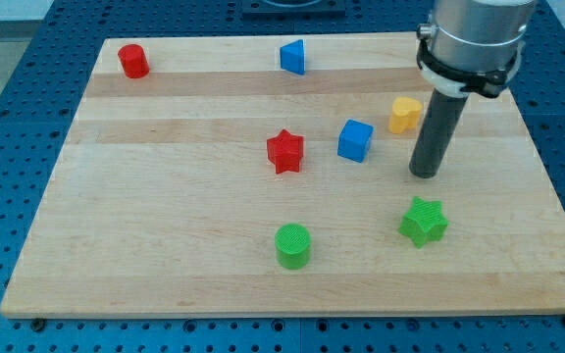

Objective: Place your arm diagonally below the green star

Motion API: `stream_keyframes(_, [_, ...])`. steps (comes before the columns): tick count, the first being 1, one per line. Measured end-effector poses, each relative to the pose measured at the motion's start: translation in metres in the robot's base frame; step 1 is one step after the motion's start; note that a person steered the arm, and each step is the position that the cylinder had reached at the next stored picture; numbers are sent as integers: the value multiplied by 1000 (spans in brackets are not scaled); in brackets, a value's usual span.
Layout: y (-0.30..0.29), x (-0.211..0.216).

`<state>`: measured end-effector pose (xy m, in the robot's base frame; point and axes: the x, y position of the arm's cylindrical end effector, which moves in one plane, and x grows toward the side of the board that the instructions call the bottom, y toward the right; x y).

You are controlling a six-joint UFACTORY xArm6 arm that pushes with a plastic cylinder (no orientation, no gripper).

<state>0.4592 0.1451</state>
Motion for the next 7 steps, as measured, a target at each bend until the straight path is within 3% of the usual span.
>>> stream_keyframes(1, [-48, 26])
stream_keyframes(2, [-68, 84])
stream_keyframes(3, [-26, 133])
stream_keyframes(4, [67, 96])
stream_keyframes(5, [97, 34])
stream_keyframes(6, [97, 40])
stream_keyframes(7, [97, 125])
